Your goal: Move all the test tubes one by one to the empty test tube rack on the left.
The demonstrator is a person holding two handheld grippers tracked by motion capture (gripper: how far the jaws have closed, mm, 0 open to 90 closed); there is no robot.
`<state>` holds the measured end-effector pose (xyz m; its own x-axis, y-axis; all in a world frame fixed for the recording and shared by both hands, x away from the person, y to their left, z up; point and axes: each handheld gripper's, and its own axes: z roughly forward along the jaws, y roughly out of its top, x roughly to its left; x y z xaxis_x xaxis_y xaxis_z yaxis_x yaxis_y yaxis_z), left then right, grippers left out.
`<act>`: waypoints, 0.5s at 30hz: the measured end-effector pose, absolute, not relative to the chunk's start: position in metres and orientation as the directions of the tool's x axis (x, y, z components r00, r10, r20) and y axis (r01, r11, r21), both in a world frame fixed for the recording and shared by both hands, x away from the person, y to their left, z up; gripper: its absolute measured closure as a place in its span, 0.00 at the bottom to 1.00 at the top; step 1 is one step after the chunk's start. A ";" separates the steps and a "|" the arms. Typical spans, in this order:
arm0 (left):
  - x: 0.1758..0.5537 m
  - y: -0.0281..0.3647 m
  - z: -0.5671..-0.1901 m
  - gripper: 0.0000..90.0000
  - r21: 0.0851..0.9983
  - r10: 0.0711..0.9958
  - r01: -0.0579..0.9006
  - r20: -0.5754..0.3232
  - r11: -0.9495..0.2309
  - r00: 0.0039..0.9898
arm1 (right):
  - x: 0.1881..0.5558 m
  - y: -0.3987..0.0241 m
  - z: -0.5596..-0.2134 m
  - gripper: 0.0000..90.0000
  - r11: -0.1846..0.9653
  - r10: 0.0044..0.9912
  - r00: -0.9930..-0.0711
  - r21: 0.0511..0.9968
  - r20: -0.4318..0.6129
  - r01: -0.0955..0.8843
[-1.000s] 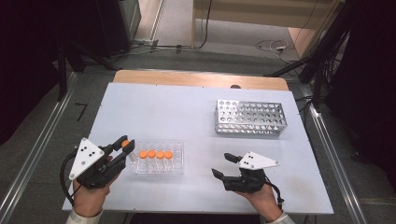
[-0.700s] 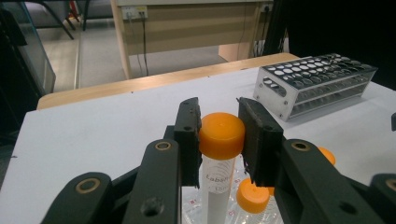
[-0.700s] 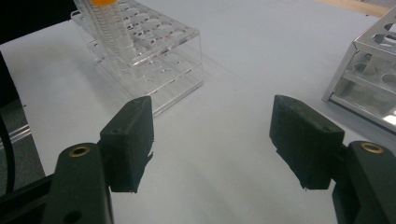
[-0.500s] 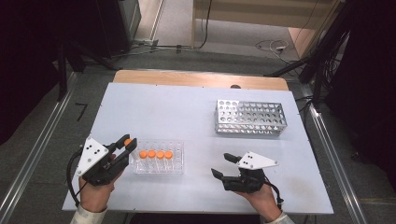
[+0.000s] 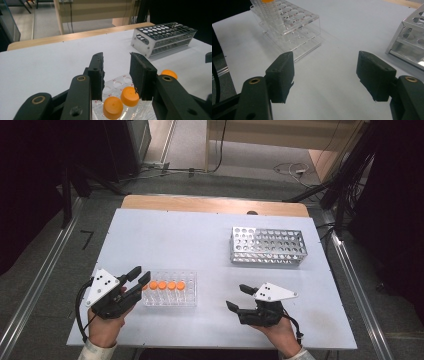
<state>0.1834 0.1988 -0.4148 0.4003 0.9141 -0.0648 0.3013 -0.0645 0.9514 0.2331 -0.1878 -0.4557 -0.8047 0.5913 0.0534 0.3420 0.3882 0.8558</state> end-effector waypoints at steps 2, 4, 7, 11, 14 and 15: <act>0.183 0.199 -0.415 0.70 0.951 0.913 0.302 -0.067 -0.063 0.402 | 0.233 -0.188 -0.456 0.32 0.388 0.591 -0.805 0.856 0.053 0.341; 0.183 0.198 -0.415 0.69 0.951 0.912 0.303 -0.066 -0.066 0.405 | 0.233 -0.188 -0.456 0.32 0.387 0.592 -0.804 0.856 0.053 0.342; 0.184 0.197 -0.416 0.69 0.951 0.911 0.304 -0.070 -0.063 0.406 | 0.234 -0.189 -0.456 0.32 0.385 0.598 -0.800 0.856 0.053 0.345; 0.183 0.197 -0.416 0.66 0.951 0.909 0.303 -0.072 -0.062 0.411 | 0.234 -0.190 -0.455 0.32 0.376 0.606 -0.793 0.858 0.057 0.349; 0.183 0.197 -0.416 0.64 0.951 0.907 0.302 -0.073 -0.061 0.414 | 0.235 -0.191 -0.455 0.32 0.370 0.613 -0.788 0.860 0.058 0.351; 0.183 0.197 -0.416 0.63 0.951 0.907 0.303 -0.076 -0.059 0.415 | 0.235 -0.192 -0.455 0.32 0.370 0.613 -0.788 0.861 0.056 0.349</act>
